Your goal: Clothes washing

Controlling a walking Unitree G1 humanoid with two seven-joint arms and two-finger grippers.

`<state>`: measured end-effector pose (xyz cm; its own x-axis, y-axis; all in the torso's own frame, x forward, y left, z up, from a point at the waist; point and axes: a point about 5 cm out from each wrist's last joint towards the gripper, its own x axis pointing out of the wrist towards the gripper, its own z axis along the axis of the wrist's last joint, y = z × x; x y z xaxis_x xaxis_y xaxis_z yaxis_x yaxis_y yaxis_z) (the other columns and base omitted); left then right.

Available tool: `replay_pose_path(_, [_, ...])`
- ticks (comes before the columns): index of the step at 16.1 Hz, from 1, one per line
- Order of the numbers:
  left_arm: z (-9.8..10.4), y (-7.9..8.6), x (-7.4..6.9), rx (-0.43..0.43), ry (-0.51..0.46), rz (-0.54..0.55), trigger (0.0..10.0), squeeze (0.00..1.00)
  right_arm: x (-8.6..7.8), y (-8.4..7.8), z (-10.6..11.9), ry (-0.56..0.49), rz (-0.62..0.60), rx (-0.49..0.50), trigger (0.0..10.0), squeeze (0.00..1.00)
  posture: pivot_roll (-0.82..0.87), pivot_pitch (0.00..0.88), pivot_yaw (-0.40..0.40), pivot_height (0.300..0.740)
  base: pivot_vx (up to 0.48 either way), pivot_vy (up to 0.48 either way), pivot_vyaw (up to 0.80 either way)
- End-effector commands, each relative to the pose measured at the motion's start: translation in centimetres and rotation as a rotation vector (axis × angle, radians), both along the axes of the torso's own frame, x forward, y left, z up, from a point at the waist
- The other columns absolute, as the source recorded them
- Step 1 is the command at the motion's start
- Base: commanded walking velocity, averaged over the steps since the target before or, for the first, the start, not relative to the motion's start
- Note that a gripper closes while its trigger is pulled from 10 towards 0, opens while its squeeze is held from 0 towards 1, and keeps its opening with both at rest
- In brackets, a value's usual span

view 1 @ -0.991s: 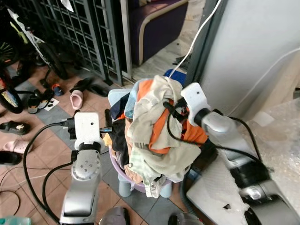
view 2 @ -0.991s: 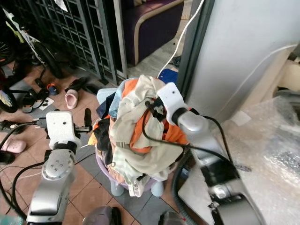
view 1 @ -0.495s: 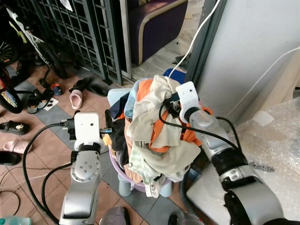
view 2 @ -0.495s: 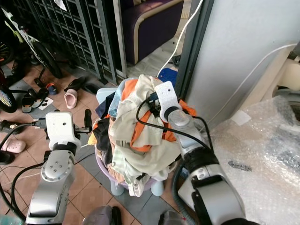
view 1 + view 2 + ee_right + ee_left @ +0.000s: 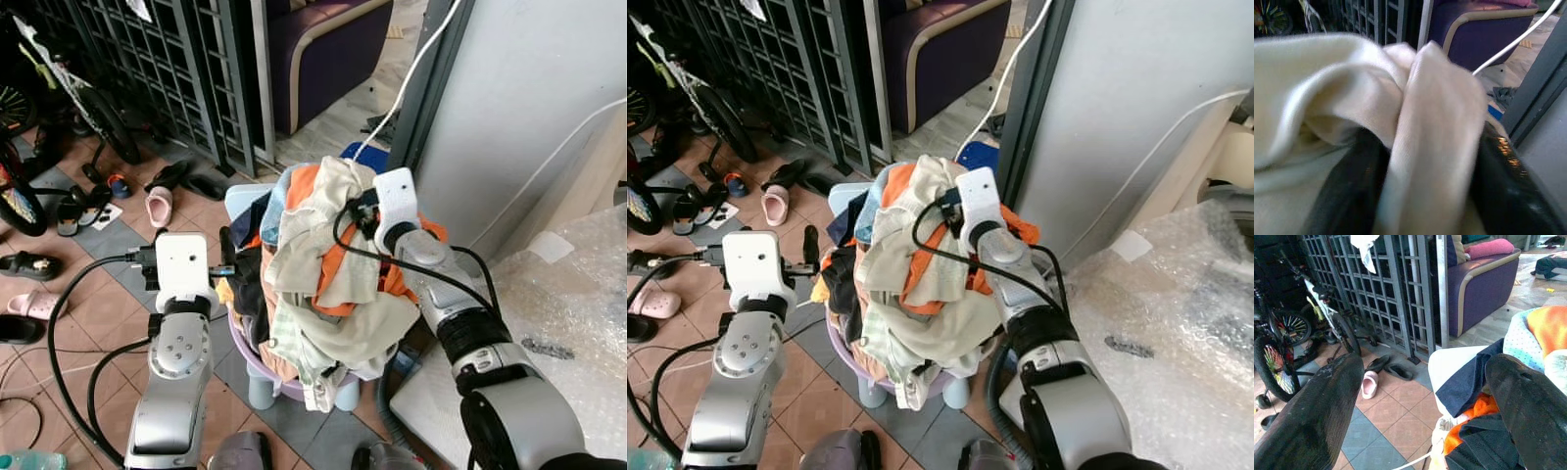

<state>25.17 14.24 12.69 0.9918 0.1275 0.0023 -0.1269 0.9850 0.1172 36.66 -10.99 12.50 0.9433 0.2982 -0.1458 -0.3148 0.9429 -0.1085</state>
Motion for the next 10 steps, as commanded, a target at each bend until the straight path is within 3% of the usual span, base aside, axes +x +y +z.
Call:
replay_pose_path(1, [0.1,0.0,0.2,0.006,0.0,0.008,10.0,0.0,0.5,0.3,1.3,-0.048,0.01,0.028,0.0,0.0,0.03,0.06,0.008,0.74,0.0,0.0,0.0])
replay_pose_path(7, [0.1,0.1,0.3,0.002,-0.007,0.023,10.0,0.0,0.4,0.9,1.9,-0.09,0.042,0.093,0.0,0.0,0.03,0.061,0.004,0.74,0.0,0.0,0.0])
replay_pose_path(10, [0.2,0.1,0.4,-0.003,-0.016,0.019,10.0,0.0,0.2,1.0,3.9,-0.155,0.062,0.243,0.0,0.0,0.03,0.058,0.006,0.74,0.0,0.0,0.0])
